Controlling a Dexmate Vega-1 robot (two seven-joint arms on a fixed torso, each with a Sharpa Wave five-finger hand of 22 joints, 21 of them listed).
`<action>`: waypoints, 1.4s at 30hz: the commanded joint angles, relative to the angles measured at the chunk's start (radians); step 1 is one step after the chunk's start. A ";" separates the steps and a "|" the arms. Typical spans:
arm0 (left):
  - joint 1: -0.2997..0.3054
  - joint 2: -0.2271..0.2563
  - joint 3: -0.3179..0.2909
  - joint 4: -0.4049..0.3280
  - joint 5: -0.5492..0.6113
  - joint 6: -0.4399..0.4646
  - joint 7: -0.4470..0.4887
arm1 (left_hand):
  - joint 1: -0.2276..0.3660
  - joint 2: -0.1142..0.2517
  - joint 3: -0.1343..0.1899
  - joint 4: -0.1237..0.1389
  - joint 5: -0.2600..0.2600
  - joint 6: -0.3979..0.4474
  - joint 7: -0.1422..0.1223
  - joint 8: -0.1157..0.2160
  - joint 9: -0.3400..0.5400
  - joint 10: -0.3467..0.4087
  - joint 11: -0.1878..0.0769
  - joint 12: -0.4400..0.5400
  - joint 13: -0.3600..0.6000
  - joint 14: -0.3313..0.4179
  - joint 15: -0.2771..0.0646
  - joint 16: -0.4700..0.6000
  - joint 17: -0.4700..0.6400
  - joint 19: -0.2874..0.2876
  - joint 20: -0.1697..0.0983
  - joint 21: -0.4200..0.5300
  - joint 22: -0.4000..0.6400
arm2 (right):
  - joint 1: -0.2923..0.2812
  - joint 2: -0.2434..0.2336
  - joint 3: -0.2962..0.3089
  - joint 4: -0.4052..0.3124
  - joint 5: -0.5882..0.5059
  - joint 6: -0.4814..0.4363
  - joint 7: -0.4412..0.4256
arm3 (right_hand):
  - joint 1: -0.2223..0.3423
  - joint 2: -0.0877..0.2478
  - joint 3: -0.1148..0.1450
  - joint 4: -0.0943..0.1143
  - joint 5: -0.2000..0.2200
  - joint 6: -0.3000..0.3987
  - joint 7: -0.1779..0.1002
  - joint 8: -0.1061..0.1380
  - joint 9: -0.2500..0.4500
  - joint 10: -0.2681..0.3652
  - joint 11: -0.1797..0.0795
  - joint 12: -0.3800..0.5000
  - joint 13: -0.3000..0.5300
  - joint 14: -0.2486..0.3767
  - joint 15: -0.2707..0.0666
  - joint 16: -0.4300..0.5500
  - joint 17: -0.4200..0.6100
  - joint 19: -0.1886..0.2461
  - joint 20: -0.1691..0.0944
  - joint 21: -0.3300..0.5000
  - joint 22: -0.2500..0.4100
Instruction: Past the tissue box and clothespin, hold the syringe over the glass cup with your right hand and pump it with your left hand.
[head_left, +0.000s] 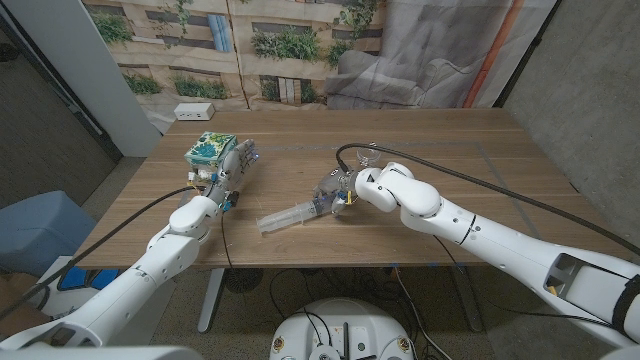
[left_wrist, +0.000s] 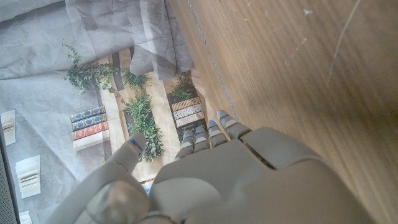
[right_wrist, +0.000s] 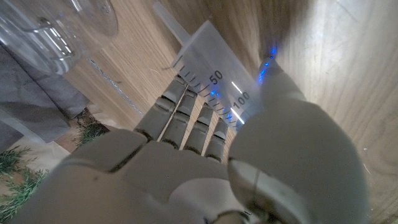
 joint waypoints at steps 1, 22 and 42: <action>0.001 -0.002 0.000 0.005 -0.005 -0.003 -0.005 | -0.008 0.076 0.009 -0.001 -0.004 0.006 0.003 0.002 0.005 0.004 -0.002 0.008 0.006 0.007 0.001 0.006 0.003 0.008 -0.043 -0.002 0.004 | -0.013 0.003 -0.002 0.009 -0.018 -0.003 -0.049 | 0.023 0.014 -0.006 0.003 0.004 0.052 -0.003 0.019 0.001 0.045 -0.008 0.010 0.000 0.040 -0.166 0.018 0.008 0.031 -0.053 0.007 0.003; 0.026 -0.002 -0.006 -0.026 0.001 0.004 0.035 | -0.010 0.075 0.012 0.000 -0.004 0.007 0.004 0.001 0.005 0.006 -0.002 0.006 0.006 0.011 0.003 0.003 0.003 0.011 -0.042 -0.003 0.004 | -0.017 -0.026 0.030 0.025 0.031 0.029 -0.130 | 0.076 0.080 -0.019 0.005 -0.002 0.341 0.002 0.087 0.001 0.253 -0.031 0.009 -0.006 0.182 -0.182 0.036 0.012 0.124 -0.102 0.004 0.009; -0.002 -0.010 0.005 -0.032 0.014 0.024 0.045 | -0.011 0.074 0.014 0.001 -0.004 0.006 0.002 0.000 0.005 0.007 0.000 0.004 0.006 0.012 0.002 0.001 0.003 0.013 -0.040 -0.003 0.004 | -0.045 -0.093 0.111 -0.003 0.141 0.057 -0.196 | 0.083 0.175 -0.036 0.008 -0.007 0.469 0.007 0.054 -0.010 0.364 -0.031 -0.048 -0.004 0.308 -0.186 -0.004 0.010 0.172 -0.115 0.018 0.019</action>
